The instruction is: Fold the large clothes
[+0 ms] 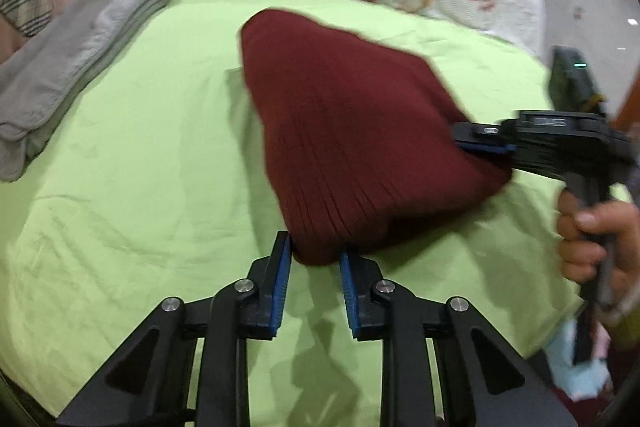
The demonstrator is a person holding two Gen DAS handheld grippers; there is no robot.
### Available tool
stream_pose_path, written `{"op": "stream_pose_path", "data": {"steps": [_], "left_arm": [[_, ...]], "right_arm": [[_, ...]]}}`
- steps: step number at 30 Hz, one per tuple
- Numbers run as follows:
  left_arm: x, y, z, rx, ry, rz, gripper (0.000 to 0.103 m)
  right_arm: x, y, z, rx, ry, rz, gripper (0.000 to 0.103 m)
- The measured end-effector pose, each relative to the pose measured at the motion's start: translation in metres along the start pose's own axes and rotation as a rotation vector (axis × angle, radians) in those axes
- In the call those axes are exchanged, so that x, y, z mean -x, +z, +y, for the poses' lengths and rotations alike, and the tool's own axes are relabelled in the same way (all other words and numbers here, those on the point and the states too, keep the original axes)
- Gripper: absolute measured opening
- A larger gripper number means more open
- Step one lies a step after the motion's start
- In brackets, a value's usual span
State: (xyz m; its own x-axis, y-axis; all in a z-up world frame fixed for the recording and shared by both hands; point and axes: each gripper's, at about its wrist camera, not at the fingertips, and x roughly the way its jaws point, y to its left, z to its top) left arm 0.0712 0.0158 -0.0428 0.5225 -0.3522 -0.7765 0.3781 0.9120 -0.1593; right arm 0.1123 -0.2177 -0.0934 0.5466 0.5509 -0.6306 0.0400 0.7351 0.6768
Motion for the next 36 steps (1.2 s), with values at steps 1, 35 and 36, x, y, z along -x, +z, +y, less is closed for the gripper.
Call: {"op": "stream_pose_path", "data": {"steps": [1, 35, 36], "left_arm": [[0.01, 0.001, 0.003, -0.007, -0.043, -0.015, 0.024], [-0.069, 0.06, 0.005, 0.024, -0.284, -0.032, 0.001], [-0.063, 0.06, 0.006, 0.032, -0.282, -0.033, 0.001]], "right_arm": [[0.004, 0.001, 0.004, 0.011, 0.005, -0.002, 0.017], [-0.065, 0.069, 0.015, 0.017, 0.051, -0.026, 0.02], [-0.058, 0.068, 0.017, 0.02, 0.053, -0.033, 0.02]]}}
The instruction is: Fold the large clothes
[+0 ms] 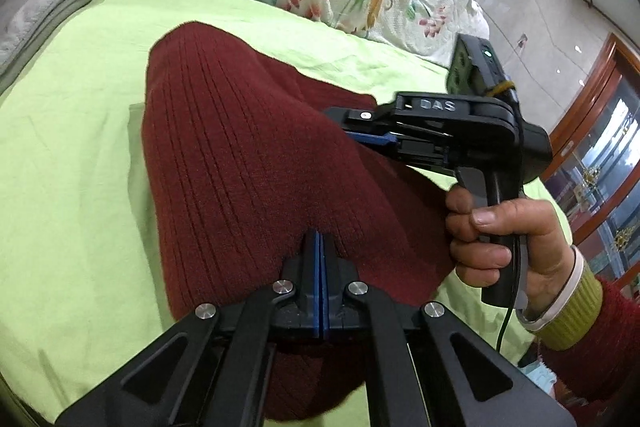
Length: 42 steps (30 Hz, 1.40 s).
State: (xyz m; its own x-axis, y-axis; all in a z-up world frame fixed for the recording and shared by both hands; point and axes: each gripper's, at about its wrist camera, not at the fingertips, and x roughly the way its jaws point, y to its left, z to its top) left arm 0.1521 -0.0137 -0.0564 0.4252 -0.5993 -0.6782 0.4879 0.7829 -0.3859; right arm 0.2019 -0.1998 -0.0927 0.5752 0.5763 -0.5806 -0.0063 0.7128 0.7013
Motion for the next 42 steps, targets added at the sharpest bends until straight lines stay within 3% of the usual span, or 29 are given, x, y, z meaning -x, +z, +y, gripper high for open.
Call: {"op": "stream_pose_path", "data": {"steps": [5, 9, 15, 18, 21, 23, 24, 25, 27, 30, 31, 33, 37, 40, 42], "left_arm": [[0.036, 0.002, -0.009, -0.005, -0.006, -0.04, 0.003], [0.053, 0.015, -0.002, 0.038, 0.001, -0.088, 0.005], [0.041, 0.034, 0.016, 0.079, 0.049, -0.081, 0.006], [0.026, 0.034, 0.015, 0.054, 0.096, -0.034, 0.006], [0.032, 0.036, 0.012, 0.048, 0.102, -0.046, 0.007], [0.04, 0.046, 0.016, 0.048, 0.15, -0.083, 0.018], [0.042, 0.049, 0.02, 0.062, 0.165, -0.09, 0.021], [0.043, 0.056, 0.028, 0.091, 0.175, -0.098, 0.028], [0.038, 0.066, 0.044, 0.149, 0.193, -0.1, 0.032], [0.019, 0.078, 0.058, 0.202, 0.21, -0.064, 0.034], [0.012, 0.08, 0.059, 0.205, 0.226, -0.054, 0.034], [0.0, 0.085, 0.058, 0.193, 0.277, -0.036, 0.035], [-0.02, 0.088, 0.056, 0.136, 0.444, 0.014, 0.037], [-0.039, 0.081, 0.059, 0.095, 0.524, 0.053, 0.04], [-0.041, 0.08, 0.058, 0.084, 0.539, 0.057, 0.04]], "right_arm": [[0.043, -0.007, 0.0, 0.002, -0.032, -0.062, 0.029], [0.06, -0.005, -0.011, -0.024, -0.059, -0.093, 0.03], [0.054, -0.001, -0.004, -0.008, -0.053, -0.081, 0.03], [0.043, 0.0, -0.003, 0.005, -0.093, -0.059, 0.03], [0.042, 0.004, 0.0, 0.018, -0.118, -0.062, 0.032], [0.045, 0.01, 0.004, 0.051, -0.153, -0.083, 0.05], [0.047, 0.014, 0.005, 0.058, -0.181, -0.096, 0.066], [0.048, 0.019, 0.003, 0.058, -0.214, -0.12, 0.068], [0.045, 0.026, -0.004, 0.039, -0.222, -0.121, 0.068], [0.028, 0.033, -0.02, -0.017, -0.224, -0.051, 0.067], [0.022, 0.034, -0.023, -0.025, -0.213, -0.033, 0.055], [0.014, 0.034, -0.025, -0.027, -0.193, 0.0, 0.021], [0.033, 0.03, -0.016, -0.009, -0.181, -0.104, 0.018], [0.021, 0.025, -0.029, -0.044, -0.204, -0.058, 0.018], [0.015, 0.023, -0.039, -0.074, -0.203, -0.033, 0.021]]}}
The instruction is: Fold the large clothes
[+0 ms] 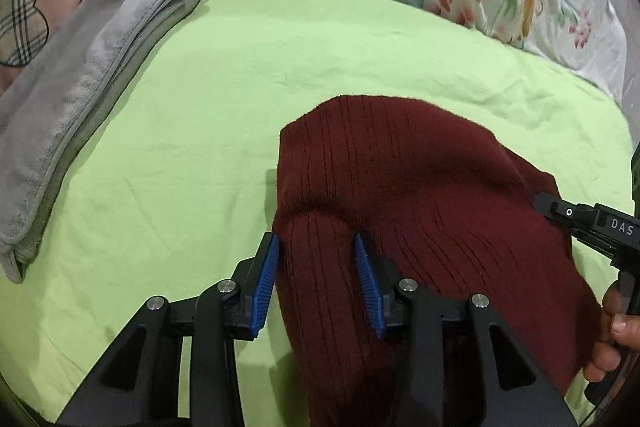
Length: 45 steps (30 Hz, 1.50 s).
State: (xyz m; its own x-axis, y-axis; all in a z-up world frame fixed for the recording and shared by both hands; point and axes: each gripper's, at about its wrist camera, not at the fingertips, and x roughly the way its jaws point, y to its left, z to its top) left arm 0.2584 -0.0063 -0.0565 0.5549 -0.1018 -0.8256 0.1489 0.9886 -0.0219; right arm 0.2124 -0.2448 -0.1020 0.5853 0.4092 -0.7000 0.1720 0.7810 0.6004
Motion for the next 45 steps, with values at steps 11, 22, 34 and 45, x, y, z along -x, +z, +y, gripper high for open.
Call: {"op": "stream_pose_path", "data": {"steps": [11, 22, 34, 45], "left_arm": [[0.076, -0.03, 0.024, 0.054, -0.163, -0.071, 0.038], [0.099, -0.095, -0.006, -0.062, -0.213, -0.012, 0.039], [0.08, -0.108, -0.009, -0.091, -0.142, -0.025, 0.057], [0.108, -0.12, 0.01, -0.034, -0.274, -0.035, 0.056]], "right_arm": [[0.079, -0.024, 0.026, 0.083, 0.036, -0.094, 0.029], [0.083, -0.1, 0.054, 0.229, 0.05, 0.011, 0.029], [0.058, -0.106, 0.029, 0.176, -0.035, 0.048, 0.029], [0.087, -0.118, 0.047, 0.243, 0.045, 0.025, 0.029]]}}
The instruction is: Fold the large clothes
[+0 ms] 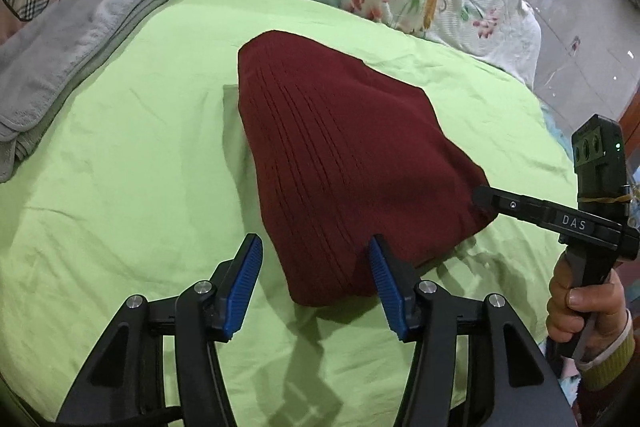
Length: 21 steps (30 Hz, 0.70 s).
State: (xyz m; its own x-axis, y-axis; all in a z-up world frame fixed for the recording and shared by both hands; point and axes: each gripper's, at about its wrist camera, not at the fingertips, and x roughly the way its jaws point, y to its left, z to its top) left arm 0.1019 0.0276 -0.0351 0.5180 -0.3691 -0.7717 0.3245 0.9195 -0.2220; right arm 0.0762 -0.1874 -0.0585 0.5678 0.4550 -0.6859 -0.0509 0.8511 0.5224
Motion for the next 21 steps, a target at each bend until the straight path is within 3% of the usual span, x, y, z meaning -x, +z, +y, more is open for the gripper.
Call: {"op": "stream_pose_path", "data": {"steps": [4, 8, 21], "left_arm": [[-0.012, -0.002, -0.006, -0.036, 0.014, 0.035, 0.057], [-0.024, -0.006, -0.012, -0.107, 0.096, 0.045, 0.068], [-0.034, -0.004, -0.006, -0.069, 0.126, 0.08, 0.071]], "right_arm": [[-0.021, -0.005, -0.007, -0.018, -0.079, 0.056, 0.029], [-0.028, -0.007, -0.015, -0.041, -0.07, 0.061, 0.029], [-0.025, -0.009, -0.017, -0.044, -0.074, 0.061, 0.029]]}}
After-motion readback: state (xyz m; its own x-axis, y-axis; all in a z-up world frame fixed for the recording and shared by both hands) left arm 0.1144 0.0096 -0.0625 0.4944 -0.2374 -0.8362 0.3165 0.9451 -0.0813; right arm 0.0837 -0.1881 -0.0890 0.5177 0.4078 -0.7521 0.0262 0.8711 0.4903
